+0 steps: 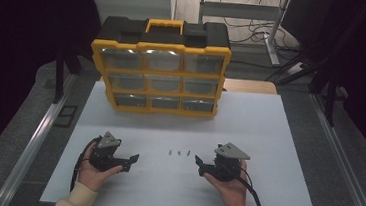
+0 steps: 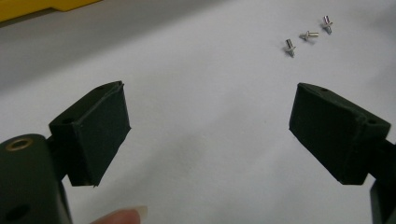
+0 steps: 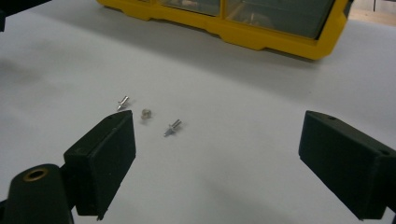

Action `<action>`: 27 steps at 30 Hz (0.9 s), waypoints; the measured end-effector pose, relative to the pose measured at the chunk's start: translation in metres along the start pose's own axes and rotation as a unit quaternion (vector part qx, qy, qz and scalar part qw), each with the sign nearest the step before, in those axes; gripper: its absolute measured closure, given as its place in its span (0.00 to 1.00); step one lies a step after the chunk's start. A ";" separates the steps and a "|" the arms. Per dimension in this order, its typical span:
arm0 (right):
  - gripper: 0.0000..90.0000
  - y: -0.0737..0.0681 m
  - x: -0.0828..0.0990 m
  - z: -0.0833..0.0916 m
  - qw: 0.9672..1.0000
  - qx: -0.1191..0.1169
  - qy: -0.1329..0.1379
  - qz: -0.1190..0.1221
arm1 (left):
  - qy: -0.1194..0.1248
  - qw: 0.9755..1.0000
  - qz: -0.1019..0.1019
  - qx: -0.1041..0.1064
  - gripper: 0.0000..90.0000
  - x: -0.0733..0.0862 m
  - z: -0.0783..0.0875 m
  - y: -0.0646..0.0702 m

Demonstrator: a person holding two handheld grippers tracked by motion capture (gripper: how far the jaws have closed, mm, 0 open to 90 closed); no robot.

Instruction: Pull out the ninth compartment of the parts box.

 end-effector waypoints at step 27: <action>0.13 -0.035 -0.012 -0.034 1.000 -0.021 0.011 -0.007 | 0.000 1.000 -0.003 0.001 0.14 0.000 0.001 -0.001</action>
Point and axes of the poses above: each handheld gripper's, and its own axes: z roughly backward along the jaws, x roughly out of its underside, y roughly to its right, the point moved 10 cm from there along -z, roughly forward along the jaws, and after that the axes turned 7 degrees about -x, right-handed, at the moved point
